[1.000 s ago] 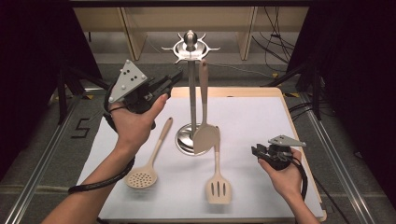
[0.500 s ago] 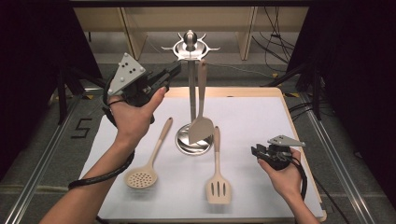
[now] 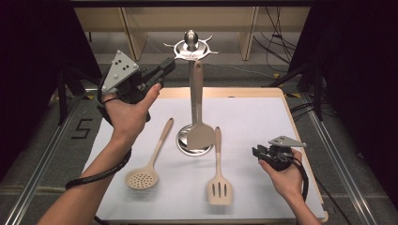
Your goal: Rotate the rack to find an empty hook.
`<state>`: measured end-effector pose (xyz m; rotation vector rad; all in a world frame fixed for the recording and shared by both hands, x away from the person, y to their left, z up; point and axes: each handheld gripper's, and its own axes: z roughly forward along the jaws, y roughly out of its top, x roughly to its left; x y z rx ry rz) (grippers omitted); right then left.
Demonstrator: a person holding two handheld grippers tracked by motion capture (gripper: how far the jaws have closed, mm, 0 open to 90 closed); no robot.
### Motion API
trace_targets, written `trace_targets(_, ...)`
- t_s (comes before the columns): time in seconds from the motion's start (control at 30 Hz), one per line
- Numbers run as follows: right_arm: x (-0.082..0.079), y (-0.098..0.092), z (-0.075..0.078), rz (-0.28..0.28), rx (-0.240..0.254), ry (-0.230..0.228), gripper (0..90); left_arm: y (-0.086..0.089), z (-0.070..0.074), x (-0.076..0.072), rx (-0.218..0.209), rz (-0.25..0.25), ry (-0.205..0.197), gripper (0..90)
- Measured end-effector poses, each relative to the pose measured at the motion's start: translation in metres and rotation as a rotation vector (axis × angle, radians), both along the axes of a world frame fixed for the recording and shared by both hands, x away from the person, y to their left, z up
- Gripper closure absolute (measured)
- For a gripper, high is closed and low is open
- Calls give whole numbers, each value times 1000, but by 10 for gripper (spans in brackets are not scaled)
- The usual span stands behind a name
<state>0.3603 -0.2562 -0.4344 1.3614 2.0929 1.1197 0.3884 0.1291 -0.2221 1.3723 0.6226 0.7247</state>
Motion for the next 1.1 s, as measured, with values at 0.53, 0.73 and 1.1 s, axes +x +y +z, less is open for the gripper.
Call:
trace_targets(0.53,0,-2,0,2,-11,-10,714,6,1,14,-16,25,33,895)
trace_targets(0.73,1,-1,-1,2,2,-11,714,9,2,20,-15,37,42,895)
trace_targets(1.1,-1,1,-1,-15,14,7,714,12,3,29,-18,43,65,894)
